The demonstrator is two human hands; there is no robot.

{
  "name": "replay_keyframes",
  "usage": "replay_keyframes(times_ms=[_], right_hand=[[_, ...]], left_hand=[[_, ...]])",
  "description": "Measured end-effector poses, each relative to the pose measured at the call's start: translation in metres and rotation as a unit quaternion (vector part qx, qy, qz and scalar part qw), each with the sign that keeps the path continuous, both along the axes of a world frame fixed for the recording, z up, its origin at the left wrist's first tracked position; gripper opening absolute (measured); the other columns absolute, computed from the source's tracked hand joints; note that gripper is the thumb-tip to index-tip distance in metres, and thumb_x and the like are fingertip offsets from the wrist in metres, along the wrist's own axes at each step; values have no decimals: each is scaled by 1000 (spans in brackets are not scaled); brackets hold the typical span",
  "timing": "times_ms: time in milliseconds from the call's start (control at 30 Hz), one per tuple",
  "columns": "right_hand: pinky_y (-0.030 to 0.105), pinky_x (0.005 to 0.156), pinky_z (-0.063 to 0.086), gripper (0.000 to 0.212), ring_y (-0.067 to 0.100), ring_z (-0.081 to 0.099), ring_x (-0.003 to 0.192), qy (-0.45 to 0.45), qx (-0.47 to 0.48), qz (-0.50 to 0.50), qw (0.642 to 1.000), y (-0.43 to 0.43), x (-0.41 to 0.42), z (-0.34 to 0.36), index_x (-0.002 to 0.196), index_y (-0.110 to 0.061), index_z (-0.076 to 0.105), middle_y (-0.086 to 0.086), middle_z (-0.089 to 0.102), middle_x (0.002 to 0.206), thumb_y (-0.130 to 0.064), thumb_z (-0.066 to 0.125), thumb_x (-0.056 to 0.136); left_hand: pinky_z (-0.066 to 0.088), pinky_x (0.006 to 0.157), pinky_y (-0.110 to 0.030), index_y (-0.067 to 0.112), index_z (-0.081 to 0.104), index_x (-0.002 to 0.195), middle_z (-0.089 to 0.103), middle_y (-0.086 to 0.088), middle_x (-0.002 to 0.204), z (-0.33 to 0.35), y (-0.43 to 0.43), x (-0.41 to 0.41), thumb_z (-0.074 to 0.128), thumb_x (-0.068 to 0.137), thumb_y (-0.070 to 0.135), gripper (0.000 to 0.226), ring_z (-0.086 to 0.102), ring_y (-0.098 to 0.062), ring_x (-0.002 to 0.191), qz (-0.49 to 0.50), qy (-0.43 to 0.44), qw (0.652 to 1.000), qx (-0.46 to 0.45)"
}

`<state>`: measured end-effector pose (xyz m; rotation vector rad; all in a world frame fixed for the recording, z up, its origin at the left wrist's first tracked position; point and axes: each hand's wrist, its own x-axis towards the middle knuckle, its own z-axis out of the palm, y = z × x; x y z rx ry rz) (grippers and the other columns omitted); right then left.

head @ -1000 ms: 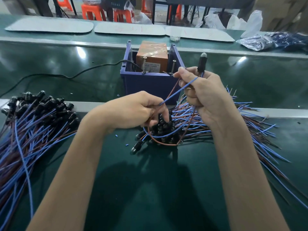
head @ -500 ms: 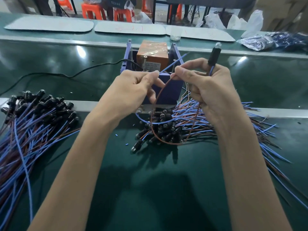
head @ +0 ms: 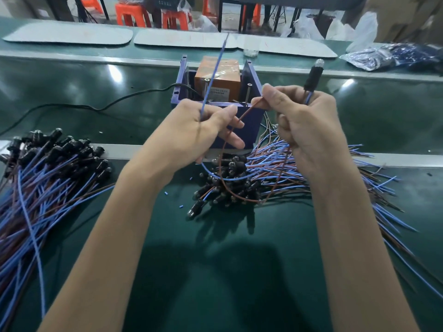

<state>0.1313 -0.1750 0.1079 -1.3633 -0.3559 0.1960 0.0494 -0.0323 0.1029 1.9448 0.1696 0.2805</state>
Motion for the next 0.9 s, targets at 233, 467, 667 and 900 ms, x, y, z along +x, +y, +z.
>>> replay_keyframes(times_ms=[233, 467, 667, 900], right_hand=[[13, 34, 23, 15, 1, 26, 37, 11, -15, 1, 1000, 2, 3, -2, 74, -10, 66, 15, 73, 80, -18, 70, 86], [10, 32, 28, 16, 0, 34, 28, 19, -62, 81, 995, 7, -7, -3, 79, 2, 67, -1, 54, 46, -7, 62, 90], [13, 34, 24, 21, 2, 26, 35, 5, -87, 7, 996, 5, 3, -4, 76, -13, 60, 2, 71, 63, -17, 55, 97], [10, 34, 23, 29, 3, 34, 31, 11, -112, -17, 994, 5, 8, -5, 71, -16, 67, -7, 49, 48, -17, 54, 97]], left_hand=[[21, 34, -13, 14, 63, 69, 41, 8, 44, -8, -11, 7, 46, 100, 29, 38, 26, -6, 36, -58, 29, 995, -70], [29, 37, -11, 11, 70, 88, 58, 4, 58, -14, -7, 12, 47, 100, 34, 35, 34, -5, 39, -30, 54, 994, -90], [38, 56, -27, 25, 53, 110, 49, 7, 75, -14, -3, 14, 37, 64, 85, 77, 45, -3, 51, 94, 57, 994, -28], [43, 93, -61, 36, 25, 144, 25, -19, 153, -10, -3, 15, 50, 66, 73, 90, 32, -46, 130, 101, 87, 987, -93]])
